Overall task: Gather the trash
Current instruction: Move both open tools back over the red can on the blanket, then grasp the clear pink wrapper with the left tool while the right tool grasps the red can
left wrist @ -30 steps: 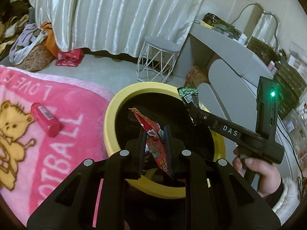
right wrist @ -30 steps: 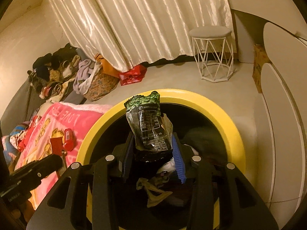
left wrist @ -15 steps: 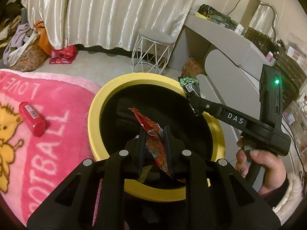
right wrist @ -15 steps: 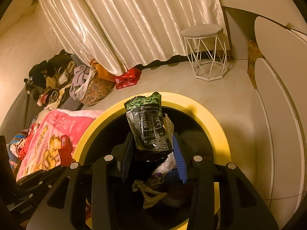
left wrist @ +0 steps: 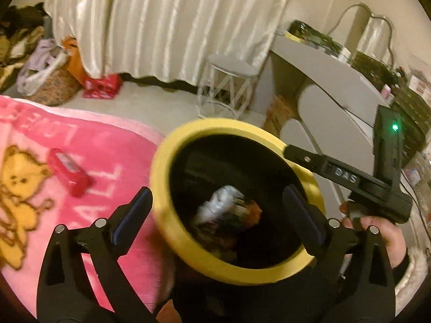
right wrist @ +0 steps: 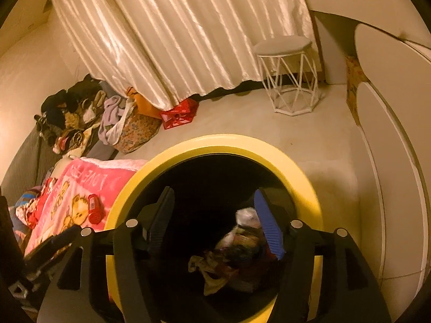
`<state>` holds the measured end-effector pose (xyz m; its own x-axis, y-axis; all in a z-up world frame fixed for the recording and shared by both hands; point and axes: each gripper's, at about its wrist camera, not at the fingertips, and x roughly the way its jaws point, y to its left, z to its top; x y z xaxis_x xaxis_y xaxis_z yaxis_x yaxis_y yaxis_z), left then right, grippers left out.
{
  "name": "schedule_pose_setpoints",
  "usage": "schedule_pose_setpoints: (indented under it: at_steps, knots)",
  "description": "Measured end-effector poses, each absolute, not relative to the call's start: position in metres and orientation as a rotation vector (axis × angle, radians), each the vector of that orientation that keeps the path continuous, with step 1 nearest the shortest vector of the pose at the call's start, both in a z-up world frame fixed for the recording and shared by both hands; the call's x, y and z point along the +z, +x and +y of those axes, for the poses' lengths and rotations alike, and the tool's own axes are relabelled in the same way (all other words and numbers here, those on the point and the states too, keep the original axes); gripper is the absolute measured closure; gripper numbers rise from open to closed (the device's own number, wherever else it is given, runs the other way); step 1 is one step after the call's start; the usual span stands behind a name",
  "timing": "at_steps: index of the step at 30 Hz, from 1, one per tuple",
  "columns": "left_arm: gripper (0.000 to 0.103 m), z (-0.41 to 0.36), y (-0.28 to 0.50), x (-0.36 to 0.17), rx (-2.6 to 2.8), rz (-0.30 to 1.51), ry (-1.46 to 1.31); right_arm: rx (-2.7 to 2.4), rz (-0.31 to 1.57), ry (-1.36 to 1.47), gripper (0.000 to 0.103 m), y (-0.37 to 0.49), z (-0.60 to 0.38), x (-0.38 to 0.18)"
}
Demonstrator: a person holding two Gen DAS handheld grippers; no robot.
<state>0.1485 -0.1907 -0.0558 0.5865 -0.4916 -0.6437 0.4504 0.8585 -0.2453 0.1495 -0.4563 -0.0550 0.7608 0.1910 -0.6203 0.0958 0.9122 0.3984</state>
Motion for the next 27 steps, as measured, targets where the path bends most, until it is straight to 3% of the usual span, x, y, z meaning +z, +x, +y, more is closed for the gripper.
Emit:
schedule_pose_setpoints:
  at_steps: [17,27]
  knots:
    - [0.011,-0.048,0.136,-0.034,-0.060,0.669,-0.091,0.369,0.718,0.164,0.035,0.190,-0.300,-0.025]
    - [0.011,0.028,0.122,-0.053,0.113,0.718,-0.149,0.491,0.848,0.032,0.034,0.241,-0.202,-0.048]
